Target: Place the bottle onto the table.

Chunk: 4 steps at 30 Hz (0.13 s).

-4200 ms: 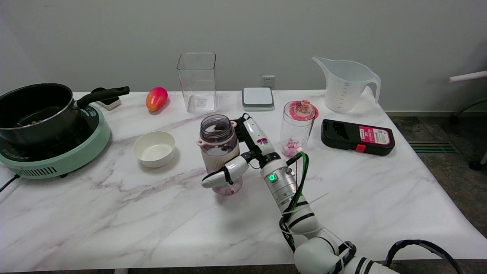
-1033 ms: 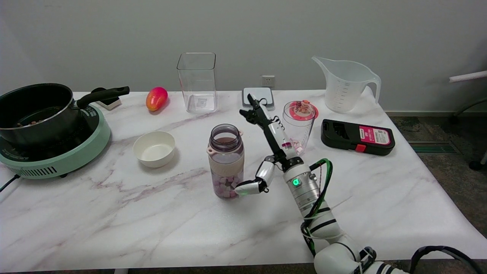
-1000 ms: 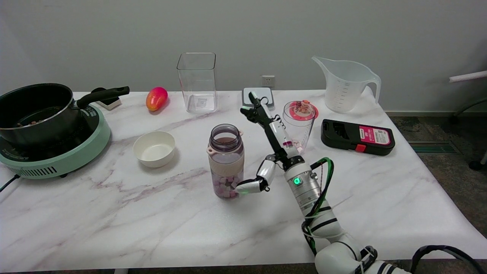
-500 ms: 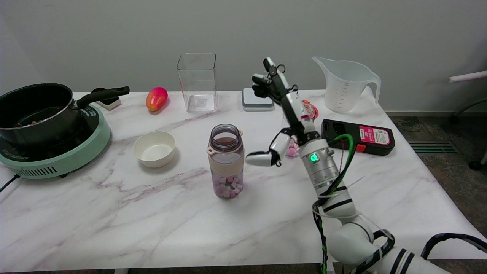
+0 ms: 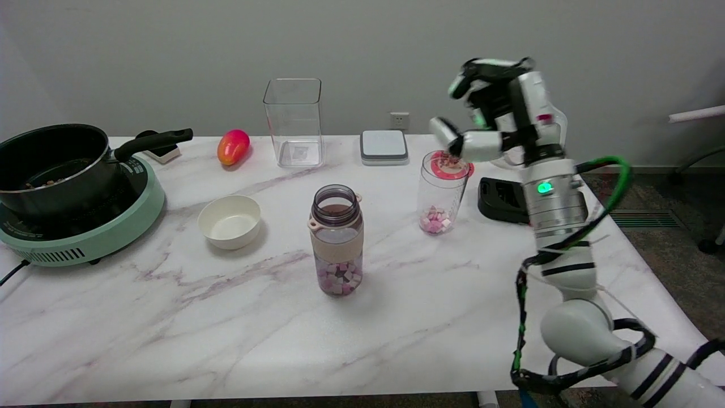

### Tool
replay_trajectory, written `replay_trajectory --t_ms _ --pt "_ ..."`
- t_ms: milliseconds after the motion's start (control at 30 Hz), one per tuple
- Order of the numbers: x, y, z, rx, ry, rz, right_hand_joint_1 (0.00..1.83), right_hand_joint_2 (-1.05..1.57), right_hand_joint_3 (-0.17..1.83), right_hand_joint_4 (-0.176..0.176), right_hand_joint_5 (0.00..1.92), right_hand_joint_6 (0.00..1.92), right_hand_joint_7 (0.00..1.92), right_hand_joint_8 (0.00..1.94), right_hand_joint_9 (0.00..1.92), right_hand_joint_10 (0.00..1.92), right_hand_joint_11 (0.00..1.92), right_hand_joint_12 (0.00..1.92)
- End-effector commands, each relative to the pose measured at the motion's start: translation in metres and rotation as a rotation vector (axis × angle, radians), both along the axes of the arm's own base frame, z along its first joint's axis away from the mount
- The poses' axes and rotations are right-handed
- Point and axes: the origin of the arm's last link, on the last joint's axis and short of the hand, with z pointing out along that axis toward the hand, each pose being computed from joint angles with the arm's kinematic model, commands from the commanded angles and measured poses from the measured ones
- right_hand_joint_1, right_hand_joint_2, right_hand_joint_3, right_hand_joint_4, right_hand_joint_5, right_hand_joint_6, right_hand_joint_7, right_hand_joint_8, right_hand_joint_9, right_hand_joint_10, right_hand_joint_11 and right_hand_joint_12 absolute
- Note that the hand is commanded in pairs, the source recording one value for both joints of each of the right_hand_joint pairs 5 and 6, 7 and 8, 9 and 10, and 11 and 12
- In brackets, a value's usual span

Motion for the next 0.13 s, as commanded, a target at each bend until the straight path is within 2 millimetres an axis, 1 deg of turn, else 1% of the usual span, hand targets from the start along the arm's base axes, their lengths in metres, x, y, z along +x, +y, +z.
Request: replay_trajectory --t_ms 33,133 --pt "0.038 0.105 0.153 -0.760 0.146 0.139 1.18 0.46 0.84 0.000 1.26 1.26 1.78 1.78 1.78 1.78 1.76 1.76" --pt "0.023 0.099 0.161 -0.768 0.128 0.078 1.15 0.71 0.76 0.000 1.42 1.42 1.87 1.87 1.83 1.83 1.80 1.80"
